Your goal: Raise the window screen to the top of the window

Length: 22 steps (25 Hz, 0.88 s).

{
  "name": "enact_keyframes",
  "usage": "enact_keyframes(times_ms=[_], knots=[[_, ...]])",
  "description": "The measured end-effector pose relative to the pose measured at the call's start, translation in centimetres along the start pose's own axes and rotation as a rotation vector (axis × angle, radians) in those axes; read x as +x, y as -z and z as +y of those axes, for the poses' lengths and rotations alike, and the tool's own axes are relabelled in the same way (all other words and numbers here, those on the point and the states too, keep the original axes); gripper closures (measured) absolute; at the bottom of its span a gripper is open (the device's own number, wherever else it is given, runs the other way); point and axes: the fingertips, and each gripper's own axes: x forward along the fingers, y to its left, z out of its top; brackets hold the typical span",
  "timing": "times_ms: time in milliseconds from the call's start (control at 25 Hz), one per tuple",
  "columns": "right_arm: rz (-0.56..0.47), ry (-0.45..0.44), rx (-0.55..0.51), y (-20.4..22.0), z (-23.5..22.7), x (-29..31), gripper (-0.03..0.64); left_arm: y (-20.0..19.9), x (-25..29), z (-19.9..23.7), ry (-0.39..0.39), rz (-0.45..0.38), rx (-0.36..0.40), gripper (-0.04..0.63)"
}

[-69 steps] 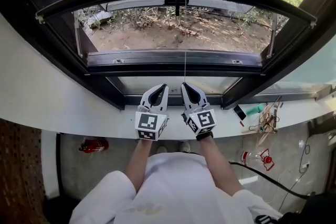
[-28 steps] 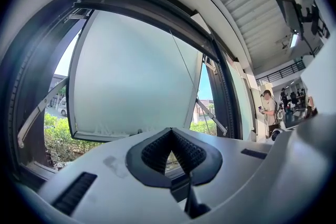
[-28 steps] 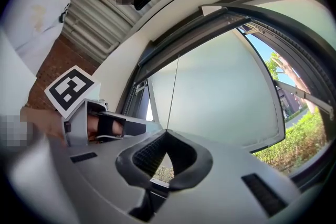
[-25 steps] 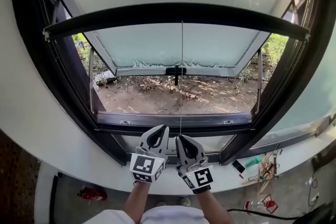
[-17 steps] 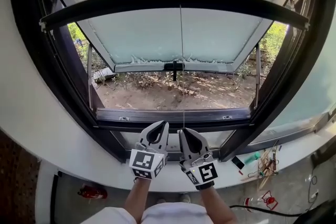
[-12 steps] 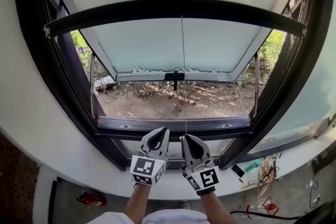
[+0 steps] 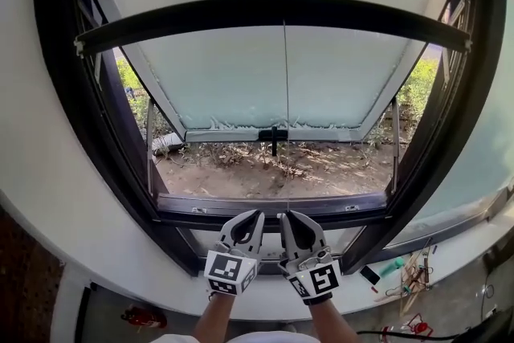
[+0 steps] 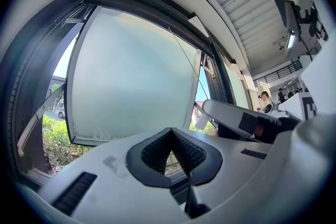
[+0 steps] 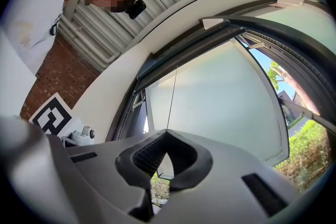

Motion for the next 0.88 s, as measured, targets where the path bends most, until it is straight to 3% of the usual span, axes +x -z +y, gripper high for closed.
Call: enact_keyframes(times_ms=[720,880], knots=[[-0.110,-0.013,-0.080,-5.8,-1.1,5.0,0.617,0.5,-0.5,2.1,-0.037,0.011,-0.010,0.594],[-0.174,-0.036,-0.004,-8.8,-1.1,4.7,0.617,1.0,-0.4,2.1,-0.035,0.017,-0.019,0.594]])
